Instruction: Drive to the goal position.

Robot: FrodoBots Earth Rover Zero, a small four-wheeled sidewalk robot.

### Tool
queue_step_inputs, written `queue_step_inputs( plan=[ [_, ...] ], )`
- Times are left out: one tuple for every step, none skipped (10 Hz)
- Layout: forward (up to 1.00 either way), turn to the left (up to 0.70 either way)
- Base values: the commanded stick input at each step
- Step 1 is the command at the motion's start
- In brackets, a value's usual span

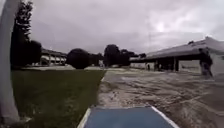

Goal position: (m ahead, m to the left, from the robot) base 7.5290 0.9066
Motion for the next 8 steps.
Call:
queue_step_inputs(
  plan=[
    [0.5, 0.0],
    [0.5, 0.0],
    [0.5, 0.0],
    [0.5, 0.0],
    [0.5, 0.0],
    [0.5, 0.0],
    [0.5, 0.0],
    [0.5, 0.0]
  ],
)
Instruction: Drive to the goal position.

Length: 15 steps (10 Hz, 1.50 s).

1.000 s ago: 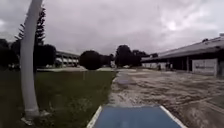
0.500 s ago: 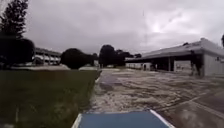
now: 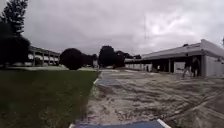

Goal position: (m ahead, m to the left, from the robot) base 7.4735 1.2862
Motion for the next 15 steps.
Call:
queue_step_inputs(
  plan=[
    [0.5, 0.0],
    [0.5, 0.0],
    [0.5, 0.0],
    [0.5, 0.0],
    [0.5, 0.0],
    [0.5, 0.0],
    [0.5, 0.0],
    [0.5, 0.0],
    [0.5, 0.0],
    [0.5, 0.0],
    [0.5, 0.0],
    [0.5, 0.0],
    [0.5, 0.0],
    [0.5, 0.0],
    [0.5, 0.0]
  ],
)
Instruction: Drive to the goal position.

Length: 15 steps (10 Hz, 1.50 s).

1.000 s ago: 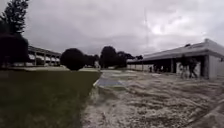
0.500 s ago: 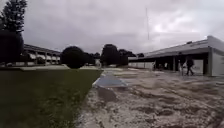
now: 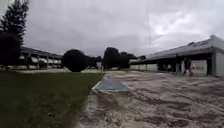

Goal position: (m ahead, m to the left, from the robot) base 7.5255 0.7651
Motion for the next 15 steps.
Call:
queue_step_inputs(
  plan=[
    [0.5, 0.0],
    [0.5, 0.0],
    [0.5, 0.0],
    [0.5, 0.0],
    [0.5, 0.0],
    [0.5, 0.0],
    [0.5, 0.0],
    [0.5, 0.0],
    [0.5, 0.0],
    [0.5, 0.0],
    [0.5, 0.0],
    [0.5, 0.0],
    [0.5, 0.0],
    [0.5, 0.0],
    [0.5, 0.0]
  ],
)
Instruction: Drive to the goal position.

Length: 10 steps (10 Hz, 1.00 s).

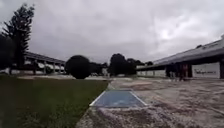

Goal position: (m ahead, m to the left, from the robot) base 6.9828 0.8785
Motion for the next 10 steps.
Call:
queue_step_inputs(
  plan=[
    [0.5, 0.0],
    [0.5, 0.0],
    [0.5, 0.0],
    [0.5, 0.0],
    [0.5, 0.0],
    [0.5, 0.0],
    [0.5, 0.0],
    [0.5, 0.0],
    [0.5, 0.0],
    [0.5, 0.0]
  ],
)
